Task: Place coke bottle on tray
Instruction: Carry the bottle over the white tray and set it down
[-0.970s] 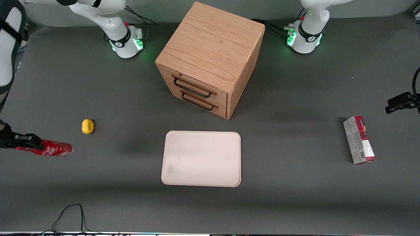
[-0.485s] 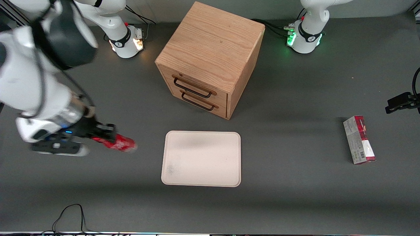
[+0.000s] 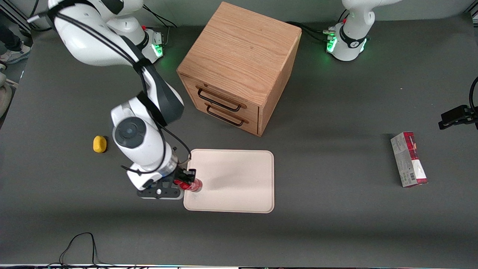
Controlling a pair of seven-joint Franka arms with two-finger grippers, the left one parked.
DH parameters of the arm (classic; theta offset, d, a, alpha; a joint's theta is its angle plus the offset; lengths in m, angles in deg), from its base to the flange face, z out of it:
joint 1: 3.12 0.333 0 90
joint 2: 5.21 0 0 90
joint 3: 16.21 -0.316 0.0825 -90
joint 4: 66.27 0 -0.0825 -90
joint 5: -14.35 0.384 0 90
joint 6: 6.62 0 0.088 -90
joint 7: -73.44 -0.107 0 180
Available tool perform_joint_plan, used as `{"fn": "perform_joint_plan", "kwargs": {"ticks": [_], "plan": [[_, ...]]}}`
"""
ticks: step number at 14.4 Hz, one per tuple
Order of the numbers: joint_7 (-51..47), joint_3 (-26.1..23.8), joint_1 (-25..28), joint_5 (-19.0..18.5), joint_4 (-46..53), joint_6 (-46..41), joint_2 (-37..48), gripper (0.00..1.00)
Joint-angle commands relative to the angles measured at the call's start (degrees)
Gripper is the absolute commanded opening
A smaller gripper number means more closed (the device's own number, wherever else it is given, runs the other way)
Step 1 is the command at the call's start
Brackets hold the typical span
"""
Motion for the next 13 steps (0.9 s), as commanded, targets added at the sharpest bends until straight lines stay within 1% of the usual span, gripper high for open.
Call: {"fn": "perform_joint_plan", "kwargs": {"ticks": [1, 3, 5, 6, 7, 8, 10, 12, 13], "plan": [[-1.49, -0.05, 0.31, -3.49, -1.2, 4.13, -1.46, 0.0], [-1.49, 0.04, 0.31, -5.68, -1.29, 4.39, -3.12, 0.0], [-1.32, 0.04, 0.31, -5.96, -1.29, 5.1, -3.48, 0.0], [-1.49, 0.12, 0.31, -5.96, -1.29, 5.19, -3.48, 0.53], [-1.75, 0.21, 0.4, -6.22, -1.64, 5.53, -3.48, 0.97], [-2.71, 0.3, 0.4, -6.4, -2.08, 6.58, -3.48, 1.0], [-2.46, 0.39, 0.4, -6.4, -1.99, 7.03, -2.96, 1.0], [-2.28, 0.65, 0.4, -6.14, -2.08, 5.81, -0.77, 1.0], [-1.93, 1.44, 0.4, -6.05, -2.08, 3.19, 0.46, 1.0]]}}
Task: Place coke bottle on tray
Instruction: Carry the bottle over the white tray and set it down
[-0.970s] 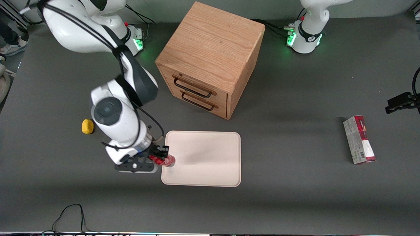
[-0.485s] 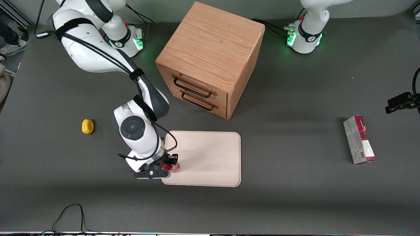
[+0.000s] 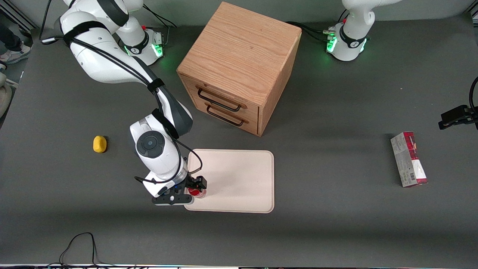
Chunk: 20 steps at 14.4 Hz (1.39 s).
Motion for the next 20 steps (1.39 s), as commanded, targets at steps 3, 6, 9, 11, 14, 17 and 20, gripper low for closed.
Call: {"fn": "perform_joint_plan", "kwargs": {"ticks": [3, 6, 9, 11, 14, 17, 20], "plan": [[4.12, 4.15, 0.39, 2.51, -5.71, -9.82, 12.38, 1.0], [19.48, 11.45, -0.75, 16.31, -16.96, -11.31, 26.17, 1.0], [28.48, 16.54, -2.51, 18.53, -21.12, -21.48, 35.69, 1.0], [32.35, 20.59, -2.43, 22.65, -21.82, -26.68, 40.52, 1.0], [32.02, 23.06, -2.34, 23.81, -28.83, -28.46, 49.04, 1.0], [29.91, 23.68, -1.11, 23.81, -31.76, -28.38, 52.06, 1.0], [27.53, 23.51, -0.05, 23.02, -31.76, -26.97, 51.36, 1.0]]}}
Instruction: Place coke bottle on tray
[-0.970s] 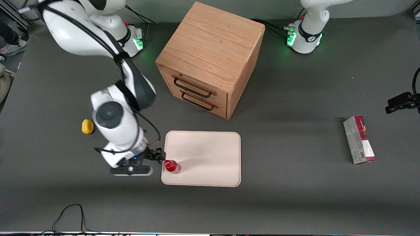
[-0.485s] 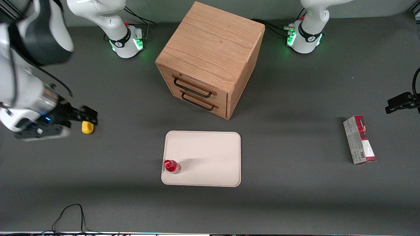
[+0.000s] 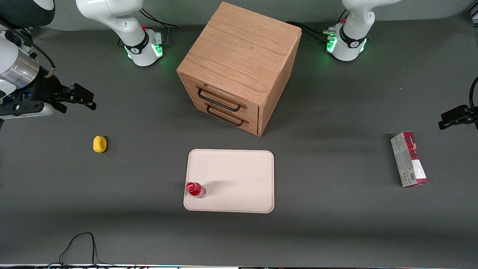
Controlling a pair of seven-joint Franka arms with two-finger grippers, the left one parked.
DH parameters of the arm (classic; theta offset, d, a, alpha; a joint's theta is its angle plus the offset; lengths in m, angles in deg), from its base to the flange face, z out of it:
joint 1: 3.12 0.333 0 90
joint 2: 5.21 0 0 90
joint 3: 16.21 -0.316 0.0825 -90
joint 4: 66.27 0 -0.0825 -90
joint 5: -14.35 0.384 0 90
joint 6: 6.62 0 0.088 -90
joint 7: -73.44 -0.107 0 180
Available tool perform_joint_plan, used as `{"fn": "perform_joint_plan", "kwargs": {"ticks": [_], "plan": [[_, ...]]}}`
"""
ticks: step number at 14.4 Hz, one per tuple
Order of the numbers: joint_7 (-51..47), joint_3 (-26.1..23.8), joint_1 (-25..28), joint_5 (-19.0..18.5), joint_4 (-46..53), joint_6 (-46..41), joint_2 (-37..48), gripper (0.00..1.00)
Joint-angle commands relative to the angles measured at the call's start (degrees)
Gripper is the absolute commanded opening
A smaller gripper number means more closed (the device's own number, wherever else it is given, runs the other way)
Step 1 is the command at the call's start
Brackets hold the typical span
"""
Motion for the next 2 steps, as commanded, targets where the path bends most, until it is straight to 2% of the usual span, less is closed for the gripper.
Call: {"fn": "perform_joint_plan", "kwargs": {"ticks": [1, 2], "plan": [[-1.96, 0.65, 1.25, 0.44, -1.44, 2.18, 0.3, 1.0], [-1.96, 0.65, 1.25, 0.35, -1.44, 2.18, 0.3, 1.0]]}}
